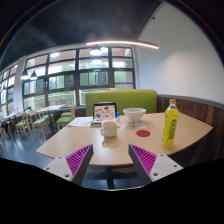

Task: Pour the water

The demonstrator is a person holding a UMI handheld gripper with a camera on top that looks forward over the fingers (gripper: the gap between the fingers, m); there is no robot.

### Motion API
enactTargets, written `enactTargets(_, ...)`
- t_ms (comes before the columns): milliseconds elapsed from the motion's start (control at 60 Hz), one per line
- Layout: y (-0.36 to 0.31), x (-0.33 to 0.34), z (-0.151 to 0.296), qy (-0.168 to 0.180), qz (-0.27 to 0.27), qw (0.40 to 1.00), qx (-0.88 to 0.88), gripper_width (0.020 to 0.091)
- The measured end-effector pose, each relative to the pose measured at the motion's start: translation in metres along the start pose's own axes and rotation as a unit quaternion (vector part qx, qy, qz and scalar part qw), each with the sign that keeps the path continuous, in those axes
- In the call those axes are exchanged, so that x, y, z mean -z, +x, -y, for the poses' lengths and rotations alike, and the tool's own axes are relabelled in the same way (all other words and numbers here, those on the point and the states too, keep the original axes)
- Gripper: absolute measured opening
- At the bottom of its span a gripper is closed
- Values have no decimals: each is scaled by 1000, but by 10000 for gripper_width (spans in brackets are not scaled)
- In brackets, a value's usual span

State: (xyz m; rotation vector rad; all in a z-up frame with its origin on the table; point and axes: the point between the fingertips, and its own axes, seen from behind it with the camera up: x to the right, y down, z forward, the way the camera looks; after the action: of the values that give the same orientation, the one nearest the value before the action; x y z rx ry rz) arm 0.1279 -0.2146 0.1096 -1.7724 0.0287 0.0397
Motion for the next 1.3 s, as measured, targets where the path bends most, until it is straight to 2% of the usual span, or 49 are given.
enactTargets(217, 56, -7, 5, 7, -29, 999, 30, 824)
enactTargets(350, 123, -22, 15, 15, -87, 995, 47, 823)
enactTargets(583, 251, -95, 19, 23, -161, 987, 13, 827)
enactTargets(817, 293, -173, 46, 66, -153, 986, -6, 825)
enactTargets(833, 294, -177, 46, 66, -153, 986, -4, 765)
enactTargets(883, 297, -190, 43, 62, -156, 986, 6, 440)
enactTargets(983, 304, -196, 46, 81, -173, 982, 1, 412)
enactTargets(1017, 300, -196, 45, 80, -169, 982, 1, 367)
enactTargets(1033, 300, -196, 45, 79, -169, 982, -1, 369)
enactTargets(1050, 300, -196, 45, 79, -170, 982, -1, 326)
enactTargets(1067, 301, -197, 45, 79, -173, 982, -1, 315)
enactTargets(1133, 302, -195, 44, 75, -180, 981, 0, 314)
enactTargets(1233, 295, -196, 46, 49, -201, 978, 38, 321)
enactTargets(1300, 284, -194, 65, 45, -218, 970, 96, 318)
